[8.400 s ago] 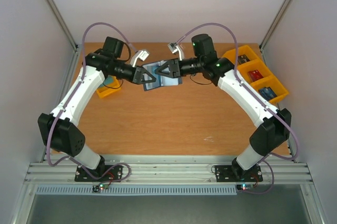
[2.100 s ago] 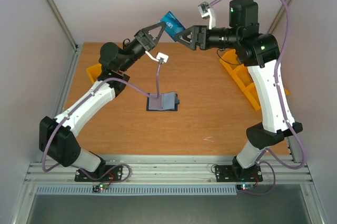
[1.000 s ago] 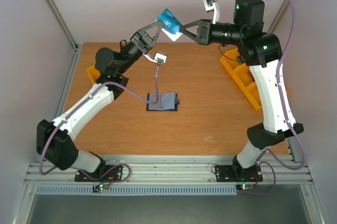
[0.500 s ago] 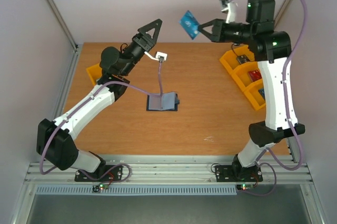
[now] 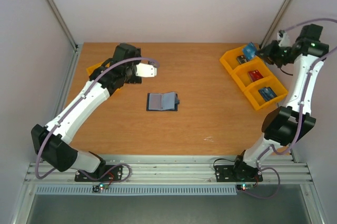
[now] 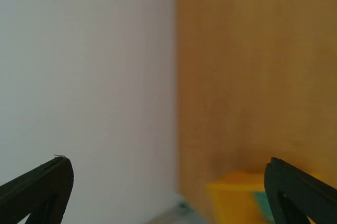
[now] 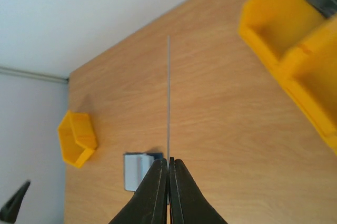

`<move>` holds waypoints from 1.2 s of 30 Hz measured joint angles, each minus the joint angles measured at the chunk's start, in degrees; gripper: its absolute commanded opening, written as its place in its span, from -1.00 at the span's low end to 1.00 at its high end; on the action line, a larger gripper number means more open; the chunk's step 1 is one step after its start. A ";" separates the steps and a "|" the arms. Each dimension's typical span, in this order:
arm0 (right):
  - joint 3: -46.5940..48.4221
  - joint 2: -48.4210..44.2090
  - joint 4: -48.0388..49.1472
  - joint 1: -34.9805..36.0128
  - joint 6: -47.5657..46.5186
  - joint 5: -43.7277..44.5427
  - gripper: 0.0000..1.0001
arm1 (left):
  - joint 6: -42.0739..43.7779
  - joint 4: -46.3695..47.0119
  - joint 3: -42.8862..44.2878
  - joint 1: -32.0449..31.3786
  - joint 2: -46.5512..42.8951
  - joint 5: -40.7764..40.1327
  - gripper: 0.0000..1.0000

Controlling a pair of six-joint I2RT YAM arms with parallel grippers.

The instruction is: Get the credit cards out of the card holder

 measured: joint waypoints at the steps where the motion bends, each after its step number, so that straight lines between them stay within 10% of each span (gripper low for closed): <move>1: -1.95 -0.26 0.13 -1.73 -0.57 0.13 -0.98 | -4.59 -4.79 0.28 0.26 -0.15 0.33 0.99; 13: -20.26 -4.37 1.70 -10.14 -7.08 18.82 -0.98 | -40.57 -32.46 -9.64 6.51 -8.26 10.88 0.99; 36: -7.48 16.74 -0.85 -10.45 -8.59 34.69 -0.97 | -58.03 -35.54 -9.68 10.51 1.62 14.62 0.99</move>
